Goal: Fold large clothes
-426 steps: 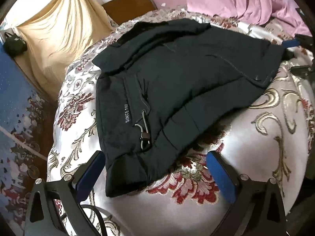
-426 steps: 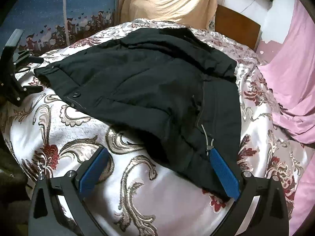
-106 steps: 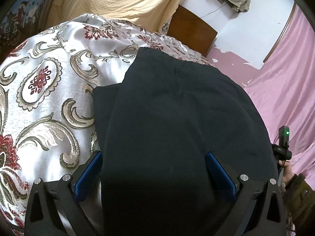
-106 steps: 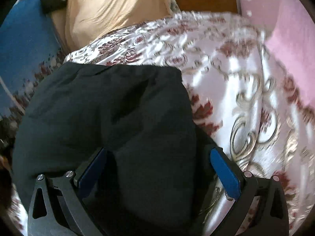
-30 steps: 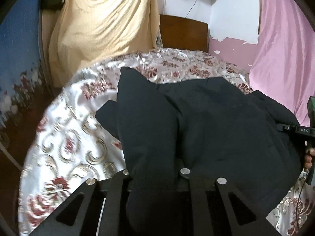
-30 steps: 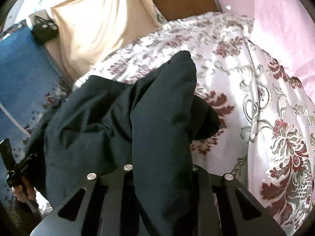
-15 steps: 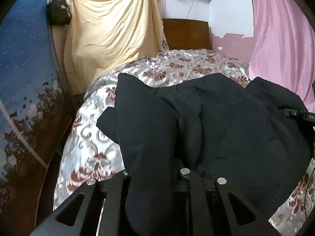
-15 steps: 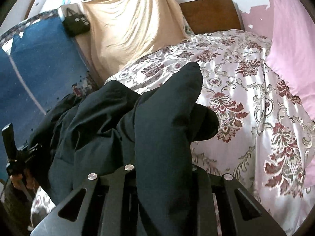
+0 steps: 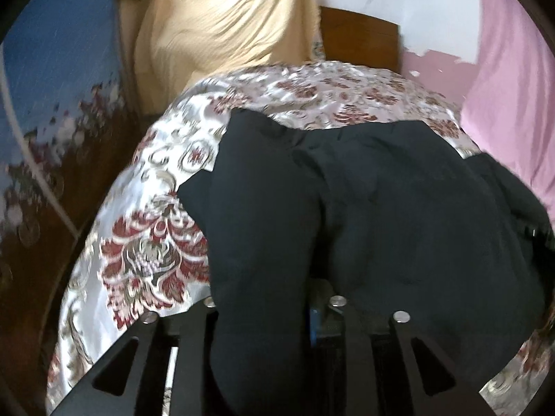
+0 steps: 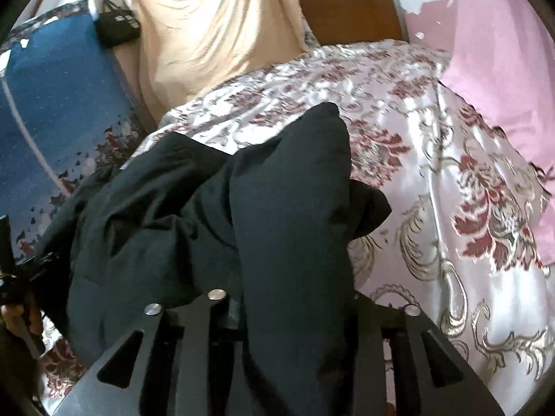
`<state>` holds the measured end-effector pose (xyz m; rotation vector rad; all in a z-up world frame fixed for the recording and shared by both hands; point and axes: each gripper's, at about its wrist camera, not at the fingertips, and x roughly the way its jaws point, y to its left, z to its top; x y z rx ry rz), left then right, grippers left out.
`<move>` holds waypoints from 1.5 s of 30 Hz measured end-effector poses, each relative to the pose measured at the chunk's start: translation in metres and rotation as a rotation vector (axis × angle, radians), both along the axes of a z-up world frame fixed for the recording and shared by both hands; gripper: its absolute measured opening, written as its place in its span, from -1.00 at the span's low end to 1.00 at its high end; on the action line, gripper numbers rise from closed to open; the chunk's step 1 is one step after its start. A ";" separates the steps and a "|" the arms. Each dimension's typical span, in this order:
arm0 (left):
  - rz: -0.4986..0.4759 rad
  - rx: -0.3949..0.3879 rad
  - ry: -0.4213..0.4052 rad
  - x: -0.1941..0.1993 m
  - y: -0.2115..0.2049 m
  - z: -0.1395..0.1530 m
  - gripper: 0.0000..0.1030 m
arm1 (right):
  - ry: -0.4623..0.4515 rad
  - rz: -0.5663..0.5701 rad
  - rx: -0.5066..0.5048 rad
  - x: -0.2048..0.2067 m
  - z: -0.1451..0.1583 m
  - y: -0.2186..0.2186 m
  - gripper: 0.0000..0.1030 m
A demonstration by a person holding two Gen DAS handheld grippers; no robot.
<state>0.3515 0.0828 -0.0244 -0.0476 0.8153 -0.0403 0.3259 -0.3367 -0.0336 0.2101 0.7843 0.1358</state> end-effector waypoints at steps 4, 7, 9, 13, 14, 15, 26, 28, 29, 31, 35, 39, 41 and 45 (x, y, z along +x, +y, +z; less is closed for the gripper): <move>0.078 -0.053 0.023 0.002 0.012 -0.007 0.30 | 0.014 -0.032 0.017 0.000 -0.007 -0.005 0.38; 0.146 -0.101 -0.023 -0.005 0.022 -0.006 0.62 | 0.016 -0.070 -0.016 -0.003 -0.009 -0.004 0.75; 0.165 -0.105 -0.023 -0.006 0.024 -0.004 0.74 | 0.003 -0.088 -0.048 -0.005 -0.008 -0.004 0.84; 0.149 -0.098 -0.035 -0.013 0.018 0.002 0.76 | -0.023 -0.114 -0.067 -0.015 -0.001 -0.002 0.92; 0.148 -0.093 -0.039 -0.014 0.018 0.002 0.77 | -0.032 -0.118 -0.071 -0.018 0.001 -0.002 0.92; 0.143 -0.092 -0.044 -0.017 0.016 0.003 0.78 | -0.041 -0.122 -0.075 -0.021 0.003 0.000 0.93; 0.160 -0.143 -0.103 -0.051 0.008 0.022 0.80 | -0.184 -0.126 -0.085 -0.066 0.030 0.025 0.94; 0.149 -0.157 -0.131 -0.062 0.007 0.028 0.81 | -0.210 -0.115 -0.093 -0.077 0.037 0.033 0.94; 0.143 -0.158 -0.142 -0.066 0.005 0.030 0.81 | -0.217 -0.112 -0.093 -0.080 0.039 0.035 0.94; 0.130 -0.147 -0.171 -0.079 0.001 0.037 0.83 | -0.232 -0.099 -0.102 -0.089 0.044 0.041 0.94; 0.097 -0.128 -0.218 -0.102 -0.011 0.047 0.90 | -0.261 -0.088 -0.111 -0.105 0.051 0.052 0.94; 0.050 -0.104 -0.240 -0.124 -0.026 0.052 0.94 | -0.296 -0.083 -0.099 -0.129 0.057 0.062 0.94; 0.030 -0.091 -0.245 -0.134 -0.033 0.053 0.94 | -0.305 -0.079 -0.094 -0.138 0.059 0.065 0.94; 0.001 -0.050 -0.275 -0.155 -0.046 0.058 0.94 | -0.334 -0.065 -0.117 -0.158 0.064 0.074 0.94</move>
